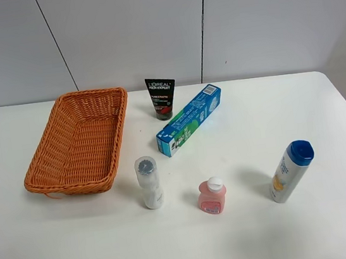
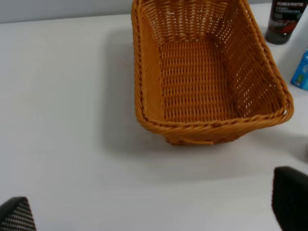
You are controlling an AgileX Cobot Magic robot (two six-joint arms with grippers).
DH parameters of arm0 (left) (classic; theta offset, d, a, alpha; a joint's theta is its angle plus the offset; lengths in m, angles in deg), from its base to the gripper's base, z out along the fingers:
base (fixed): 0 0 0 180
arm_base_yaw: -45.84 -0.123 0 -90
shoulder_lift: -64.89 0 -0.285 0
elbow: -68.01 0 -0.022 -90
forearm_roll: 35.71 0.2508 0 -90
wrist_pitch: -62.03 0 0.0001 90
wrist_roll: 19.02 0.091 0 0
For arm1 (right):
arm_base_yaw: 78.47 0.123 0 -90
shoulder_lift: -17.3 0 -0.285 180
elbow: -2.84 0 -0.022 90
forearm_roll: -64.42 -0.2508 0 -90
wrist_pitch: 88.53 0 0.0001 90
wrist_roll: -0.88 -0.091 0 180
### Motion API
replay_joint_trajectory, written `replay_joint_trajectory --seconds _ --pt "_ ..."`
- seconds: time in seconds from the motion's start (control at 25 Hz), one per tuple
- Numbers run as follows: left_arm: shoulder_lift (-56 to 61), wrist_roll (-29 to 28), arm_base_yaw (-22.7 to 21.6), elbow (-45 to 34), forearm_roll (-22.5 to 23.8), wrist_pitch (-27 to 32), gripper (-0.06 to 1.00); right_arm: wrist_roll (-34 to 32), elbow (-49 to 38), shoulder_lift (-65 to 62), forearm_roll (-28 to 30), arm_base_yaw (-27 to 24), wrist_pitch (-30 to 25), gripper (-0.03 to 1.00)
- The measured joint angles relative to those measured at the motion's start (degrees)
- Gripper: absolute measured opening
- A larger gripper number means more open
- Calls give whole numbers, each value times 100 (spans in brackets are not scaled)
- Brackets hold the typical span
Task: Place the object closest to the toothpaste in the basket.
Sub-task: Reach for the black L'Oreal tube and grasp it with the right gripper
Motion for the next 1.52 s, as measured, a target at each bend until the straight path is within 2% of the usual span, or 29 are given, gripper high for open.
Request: replay_joint_trajectory --seconds 0.56,0.68,0.8,0.92,1.04,1.2,1.36,1.52 --pt "0 0 0 0 0 0 99 0 0 12 0 0 62 75" --pt "0 0 0 0 0 0 99 0 118 259 0 0 73 75" --pt "0 0 0 0 0 0 99 38 584 1055 39 6 235 75" --pt "0 0 0 -4 0 0 99 267 1349 2161 116 11 498 75" --pt "0 0 0 -4 0 0 99 894 2474 3864 104 29 948 75" --pt "0 0 0 -4 0 0 99 1937 3628 5708 -450 52 1253 75" --pt "0 0 0 -4 0 0 99 3065 4996 7578 -1103 327 1240 74" --pt "0 0 0 -4 0 0 99 3490 6515 9421 -1265 680 929 74"
